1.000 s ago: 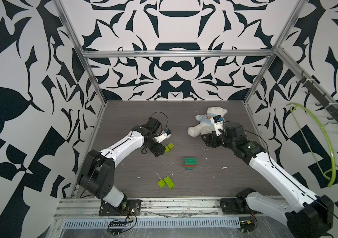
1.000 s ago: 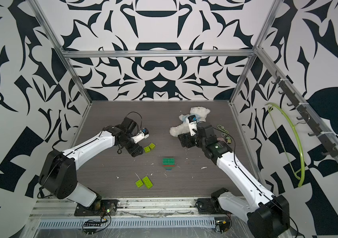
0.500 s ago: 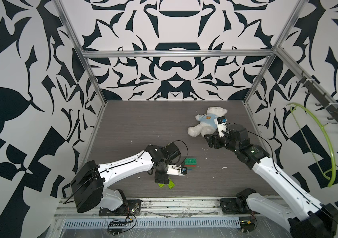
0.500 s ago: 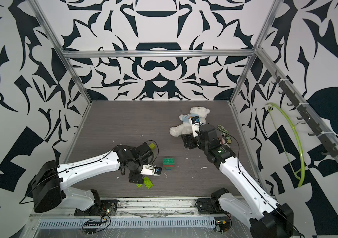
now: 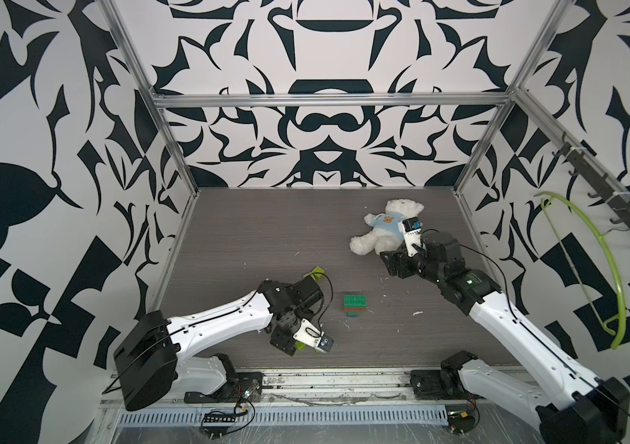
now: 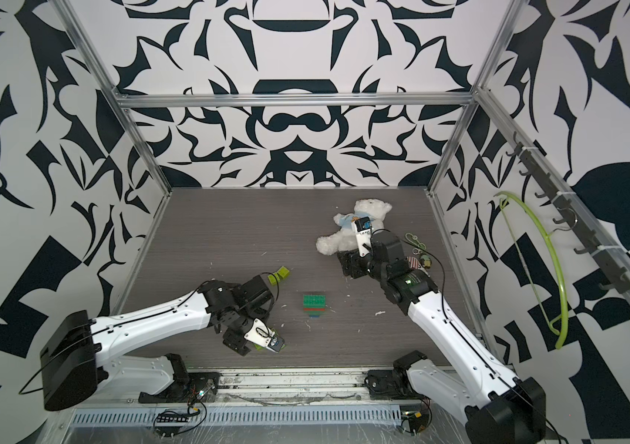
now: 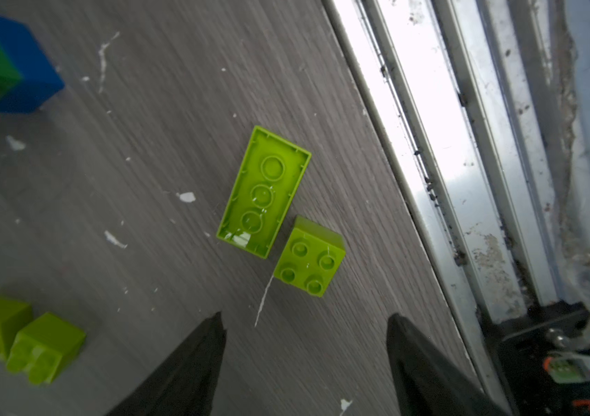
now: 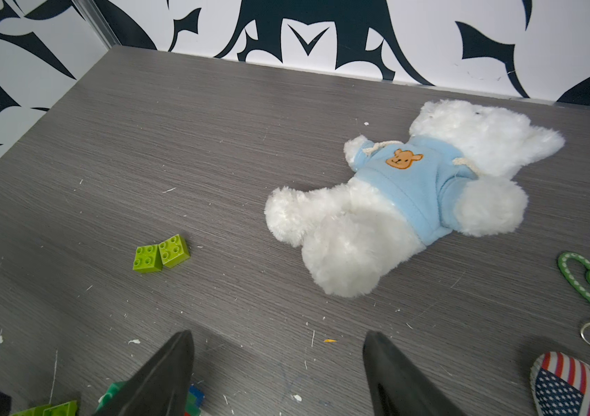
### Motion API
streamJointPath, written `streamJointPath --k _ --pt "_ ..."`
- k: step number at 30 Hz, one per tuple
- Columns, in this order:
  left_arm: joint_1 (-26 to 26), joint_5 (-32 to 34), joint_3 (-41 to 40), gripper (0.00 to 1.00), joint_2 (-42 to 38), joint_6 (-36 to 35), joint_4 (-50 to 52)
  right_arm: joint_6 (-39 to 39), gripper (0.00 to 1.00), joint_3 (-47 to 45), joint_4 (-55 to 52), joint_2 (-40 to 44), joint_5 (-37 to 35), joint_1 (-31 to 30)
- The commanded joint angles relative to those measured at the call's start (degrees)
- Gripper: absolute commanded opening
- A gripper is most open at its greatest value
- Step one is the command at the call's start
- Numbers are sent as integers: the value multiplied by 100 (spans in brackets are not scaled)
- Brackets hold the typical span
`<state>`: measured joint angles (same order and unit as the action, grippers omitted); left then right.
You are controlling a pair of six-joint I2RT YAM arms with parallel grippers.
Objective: Assemble a carrot with lego
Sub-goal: Pick up the lego brick from the center of the board.
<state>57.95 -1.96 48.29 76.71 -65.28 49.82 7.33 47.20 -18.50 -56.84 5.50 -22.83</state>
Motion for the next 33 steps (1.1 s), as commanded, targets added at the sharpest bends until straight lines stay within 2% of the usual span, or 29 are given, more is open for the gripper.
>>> streamJointPath --k 1,7,12,14,24,33 --pt "89 -86 65 76 312 -654 -14 -65 79 -5 215 -27 130 7" --pt "214 -48 100 72 770 -967 -346 -74 79 -7 189 -55 197 7" --pt "267 45 -226 65 691 -1198 -857 -74 79 6 148 -99 263 7" --pt "269 -11 -262 62 612 -1277 -706 -87 79 16 136 -130 286 7" --pt "270 72 -324 60 244 -937 -324 -82 79 24 119 -222 364 7" --pt "278 -65 -627 52 176 -834 -481 -65 79 45 85 -302 460 7"
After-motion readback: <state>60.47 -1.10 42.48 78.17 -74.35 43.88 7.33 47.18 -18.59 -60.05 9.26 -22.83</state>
